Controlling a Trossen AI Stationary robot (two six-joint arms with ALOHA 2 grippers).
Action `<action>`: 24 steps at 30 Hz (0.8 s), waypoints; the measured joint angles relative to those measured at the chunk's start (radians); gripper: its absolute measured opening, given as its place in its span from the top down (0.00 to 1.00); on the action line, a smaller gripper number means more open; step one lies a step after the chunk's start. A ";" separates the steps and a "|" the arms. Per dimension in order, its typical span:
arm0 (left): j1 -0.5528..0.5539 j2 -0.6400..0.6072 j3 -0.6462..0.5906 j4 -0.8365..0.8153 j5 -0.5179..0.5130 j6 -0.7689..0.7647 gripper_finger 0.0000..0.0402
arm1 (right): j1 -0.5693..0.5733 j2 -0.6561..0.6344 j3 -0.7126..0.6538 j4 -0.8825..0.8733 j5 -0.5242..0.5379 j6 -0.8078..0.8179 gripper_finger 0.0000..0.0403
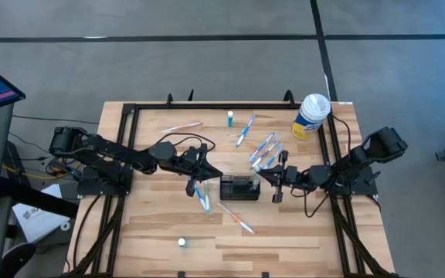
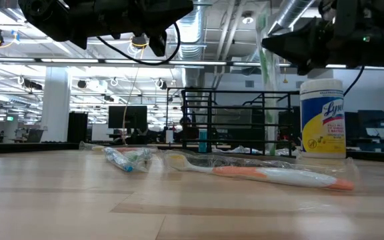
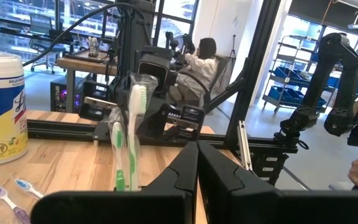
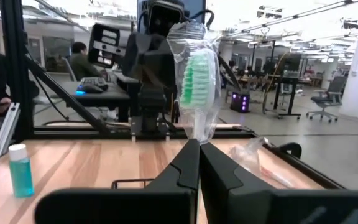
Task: Pick & Place toothbrushing station
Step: Put the green toothbrush into the wire organizer
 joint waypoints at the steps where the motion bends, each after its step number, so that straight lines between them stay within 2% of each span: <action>1: 0.000 0.000 0.000 0.000 0.000 0.000 0.99 | 0.000 0.000 0.000 -0.005 0.000 0.000 1.00; 24: 0.000 0.000 0.000 0.000 0.000 0.000 0.99 | -0.005 0.000 0.000 -0.213 0.006 0.062 1.00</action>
